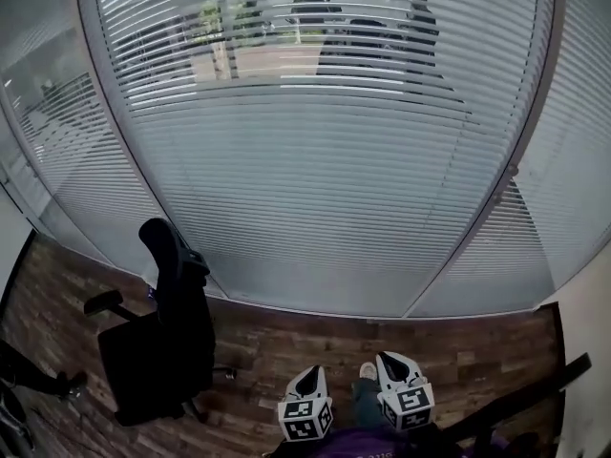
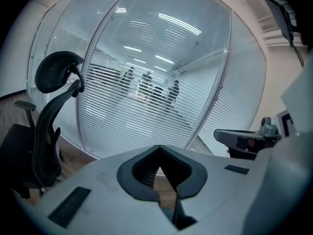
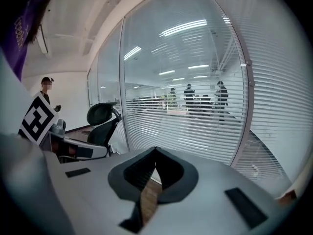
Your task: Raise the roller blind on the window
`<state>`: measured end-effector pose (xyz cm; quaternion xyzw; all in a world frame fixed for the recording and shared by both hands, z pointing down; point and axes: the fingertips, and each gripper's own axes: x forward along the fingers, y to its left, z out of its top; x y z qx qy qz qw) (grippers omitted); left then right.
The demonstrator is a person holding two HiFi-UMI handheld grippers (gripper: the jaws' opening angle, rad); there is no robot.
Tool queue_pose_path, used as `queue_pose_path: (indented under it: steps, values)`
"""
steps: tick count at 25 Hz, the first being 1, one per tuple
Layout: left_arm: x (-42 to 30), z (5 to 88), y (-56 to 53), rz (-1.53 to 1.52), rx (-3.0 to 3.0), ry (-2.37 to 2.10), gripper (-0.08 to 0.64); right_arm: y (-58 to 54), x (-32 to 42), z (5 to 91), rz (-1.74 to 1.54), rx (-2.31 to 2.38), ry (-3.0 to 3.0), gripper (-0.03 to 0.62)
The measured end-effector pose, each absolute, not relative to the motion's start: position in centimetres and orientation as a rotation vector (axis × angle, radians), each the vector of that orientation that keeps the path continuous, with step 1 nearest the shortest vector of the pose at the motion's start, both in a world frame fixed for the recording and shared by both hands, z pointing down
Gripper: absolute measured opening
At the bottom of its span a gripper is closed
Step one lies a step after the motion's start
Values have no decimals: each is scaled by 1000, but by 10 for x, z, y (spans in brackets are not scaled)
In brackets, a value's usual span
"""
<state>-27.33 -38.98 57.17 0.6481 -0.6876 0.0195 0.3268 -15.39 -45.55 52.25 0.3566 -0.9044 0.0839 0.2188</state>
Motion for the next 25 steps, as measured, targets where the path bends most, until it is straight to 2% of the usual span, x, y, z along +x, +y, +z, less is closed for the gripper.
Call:
queue_pose_path:
  steps: [5,12,17,25]
  values:
    - [-286,595,-450,18,1643,-1868,0,-528,-170,530,200,968,-2566,-5]
    - [-249,584,-565,-31,1704,-1879,0,-638,-130,532,109,984,-2564,-5]
    - [-239,597,-595,-33,1730,-1842,0,-676,-122,539,75,1052,-2556,-5]
    - [-259,587,-636,37,1814,-1803,0,-742,-89,478,14,1431,-2570,-5]
